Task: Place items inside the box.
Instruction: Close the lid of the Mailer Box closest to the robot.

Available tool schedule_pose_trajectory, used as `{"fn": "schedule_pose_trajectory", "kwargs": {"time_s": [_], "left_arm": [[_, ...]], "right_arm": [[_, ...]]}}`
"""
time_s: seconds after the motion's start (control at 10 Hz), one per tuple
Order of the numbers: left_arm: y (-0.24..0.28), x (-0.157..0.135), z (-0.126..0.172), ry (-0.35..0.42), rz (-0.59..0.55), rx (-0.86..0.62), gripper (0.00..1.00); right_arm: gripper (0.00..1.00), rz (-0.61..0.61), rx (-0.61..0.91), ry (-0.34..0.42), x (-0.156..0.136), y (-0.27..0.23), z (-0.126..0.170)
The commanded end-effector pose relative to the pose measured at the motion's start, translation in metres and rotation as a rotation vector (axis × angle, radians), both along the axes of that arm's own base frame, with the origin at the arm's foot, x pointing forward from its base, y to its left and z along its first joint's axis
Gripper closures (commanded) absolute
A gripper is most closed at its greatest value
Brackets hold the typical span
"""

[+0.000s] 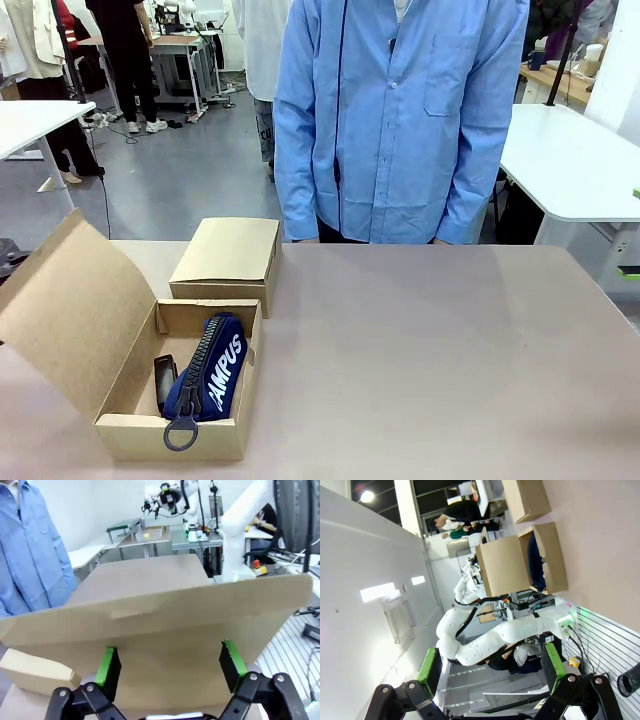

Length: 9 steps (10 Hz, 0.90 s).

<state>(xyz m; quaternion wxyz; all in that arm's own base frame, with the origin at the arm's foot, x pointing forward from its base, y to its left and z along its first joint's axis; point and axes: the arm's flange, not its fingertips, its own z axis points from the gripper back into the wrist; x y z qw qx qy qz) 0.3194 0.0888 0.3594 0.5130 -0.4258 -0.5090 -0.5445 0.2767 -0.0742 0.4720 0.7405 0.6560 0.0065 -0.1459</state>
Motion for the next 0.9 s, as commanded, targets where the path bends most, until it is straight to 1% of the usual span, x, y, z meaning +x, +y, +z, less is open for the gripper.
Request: {"fn": "schedule_pose_trajectory", "kwargs": {"time_s": [0.0, 0.2, 0.3, 0.4, 0.5, 0.6, 0.7, 0.8], "left_arm": [[-0.09, -0.054, -0.021, 0.053, -0.008, 0.04, 0.0], [-0.126, -0.069, -0.047, 0.085, 0.019, 0.071, 0.0], [-0.139, -0.075, -0.058, 0.116, 0.049, 0.077, 0.0], [-0.14, -0.072, -0.056, 0.141, 0.119, 0.067, 0.0], [-0.126, -0.064, -0.035, 0.191, 0.188, 0.015, 0.0], [-0.079, 0.05, -0.05, 0.119, 0.026, 0.085, 0.0], [-0.079, 0.05, -0.05, 0.119, 0.026, 0.085, 0.0], [-0.082, 0.058, -0.052, 0.158, 0.084, 0.066, 0.0]], "right_arm": [[0.0, -0.001, 0.016, -0.011, 0.0, -0.001, 0.003], [0.0, -0.001, 0.016, -0.011, 0.0, -0.001, 0.003], [0.0, -0.001, 0.016, -0.011, 0.0, -0.001, 0.003], [0.0, -0.001, 0.016, -0.011, 0.0, -0.001, 0.003], [0.0, -0.001, 0.016, -0.011, 0.0, -0.001, 0.003], [0.0, -0.001, 0.016, -0.011, 0.0, -0.001, 0.003], [0.0, -0.001, 0.016, -0.011, 0.0, -0.001, 0.003], [0.0, -0.001, 0.016, -0.011, 0.0, -0.001, 0.003]]}}
